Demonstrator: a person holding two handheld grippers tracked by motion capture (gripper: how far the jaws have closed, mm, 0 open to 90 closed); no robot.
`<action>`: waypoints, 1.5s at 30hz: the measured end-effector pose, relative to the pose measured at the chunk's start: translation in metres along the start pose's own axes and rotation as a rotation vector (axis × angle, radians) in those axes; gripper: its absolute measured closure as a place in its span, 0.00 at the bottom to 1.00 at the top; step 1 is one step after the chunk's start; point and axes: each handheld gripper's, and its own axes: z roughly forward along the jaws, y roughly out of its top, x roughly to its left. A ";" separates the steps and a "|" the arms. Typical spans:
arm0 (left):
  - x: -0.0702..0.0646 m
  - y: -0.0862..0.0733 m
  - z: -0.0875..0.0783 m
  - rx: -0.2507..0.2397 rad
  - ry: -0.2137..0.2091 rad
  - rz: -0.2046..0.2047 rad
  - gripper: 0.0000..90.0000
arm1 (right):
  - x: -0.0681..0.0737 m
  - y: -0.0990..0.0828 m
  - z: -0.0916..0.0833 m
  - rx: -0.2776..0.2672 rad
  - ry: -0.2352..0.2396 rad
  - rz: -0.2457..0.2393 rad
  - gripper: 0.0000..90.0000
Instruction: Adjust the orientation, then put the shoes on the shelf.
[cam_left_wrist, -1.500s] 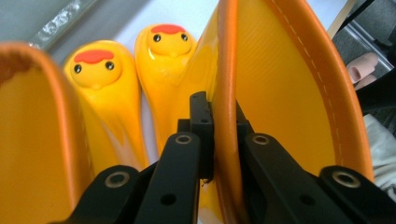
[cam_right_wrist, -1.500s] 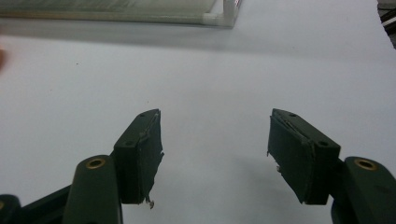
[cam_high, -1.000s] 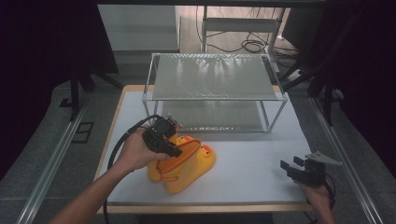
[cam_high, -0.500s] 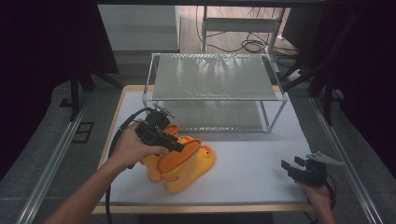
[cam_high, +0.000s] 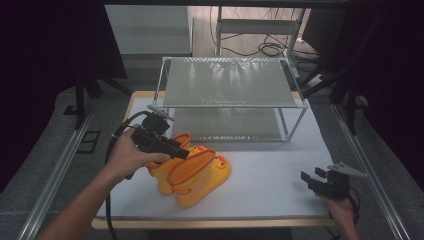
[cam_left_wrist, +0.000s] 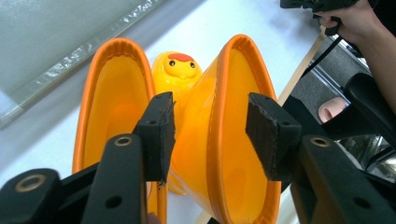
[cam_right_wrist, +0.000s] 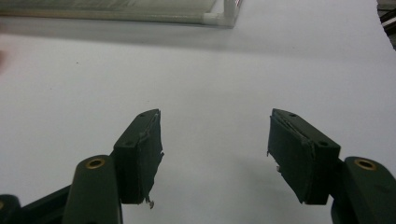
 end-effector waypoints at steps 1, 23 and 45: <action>0.000 0.000 -0.001 0.001 0.000 0.000 0.57 | 0.000 0.000 0.000 0.000 0.000 0.000 0.39; 0.015 -0.003 0.000 0.047 0.008 -0.040 0.48 | 0.000 -0.001 0.001 0.009 0.002 -0.002 0.39; 0.017 0.005 0.040 0.169 -0.009 -0.029 0.46 | 0.000 -0.002 0.003 0.020 0.002 -0.007 0.39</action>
